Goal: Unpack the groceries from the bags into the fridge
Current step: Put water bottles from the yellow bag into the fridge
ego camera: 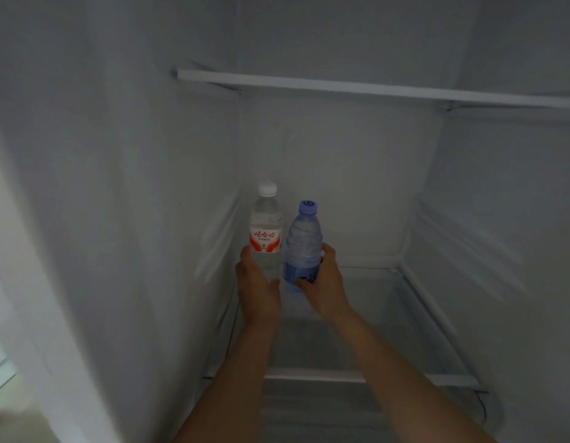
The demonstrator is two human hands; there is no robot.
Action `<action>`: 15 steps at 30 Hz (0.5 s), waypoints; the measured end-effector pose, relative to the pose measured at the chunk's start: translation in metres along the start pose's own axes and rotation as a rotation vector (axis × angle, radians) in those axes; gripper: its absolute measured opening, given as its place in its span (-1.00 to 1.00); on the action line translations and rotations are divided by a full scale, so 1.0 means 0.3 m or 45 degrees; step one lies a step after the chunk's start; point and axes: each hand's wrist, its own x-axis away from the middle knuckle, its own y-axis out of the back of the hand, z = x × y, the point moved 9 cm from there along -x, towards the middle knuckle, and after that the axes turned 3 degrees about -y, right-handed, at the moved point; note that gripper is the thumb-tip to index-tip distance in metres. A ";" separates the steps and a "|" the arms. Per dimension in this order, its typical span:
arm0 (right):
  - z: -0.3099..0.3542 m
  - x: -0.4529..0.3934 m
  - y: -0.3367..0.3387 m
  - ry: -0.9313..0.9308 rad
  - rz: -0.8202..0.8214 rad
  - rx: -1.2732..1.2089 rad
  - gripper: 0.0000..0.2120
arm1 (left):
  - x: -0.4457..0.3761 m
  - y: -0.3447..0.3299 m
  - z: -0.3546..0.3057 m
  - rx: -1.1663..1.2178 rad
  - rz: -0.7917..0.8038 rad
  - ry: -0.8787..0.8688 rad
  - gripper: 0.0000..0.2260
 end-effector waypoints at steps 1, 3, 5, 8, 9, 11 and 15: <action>-0.006 -0.024 -0.009 -0.004 0.008 -0.001 -0.33 | -0.014 -0.006 0.007 -0.008 -0.006 0.002 -0.25; -0.021 -0.066 -0.026 -0.025 0.017 -0.014 -0.37 | -0.041 -0.014 0.024 -0.015 -0.021 0.001 -0.25; -0.039 -0.101 -0.042 -0.060 0.017 -0.019 -0.40 | -0.070 -0.023 0.044 -0.013 -0.036 0.007 -0.24; -0.063 -0.146 -0.073 -0.047 0.042 -0.026 -0.47 | -0.105 -0.037 0.074 -0.001 -0.036 0.017 -0.24; -0.073 -0.157 -0.081 -0.068 0.038 -0.020 -0.46 | -0.115 -0.043 0.081 0.013 -0.031 0.009 -0.25; -0.070 -0.165 -0.084 -0.081 0.032 -0.028 -0.45 | -0.128 -0.048 0.087 0.029 -0.041 -0.007 -0.27; -0.118 -0.195 -0.114 -0.104 0.009 -0.048 -0.36 | -0.143 -0.048 0.089 0.034 -0.112 -0.003 -0.32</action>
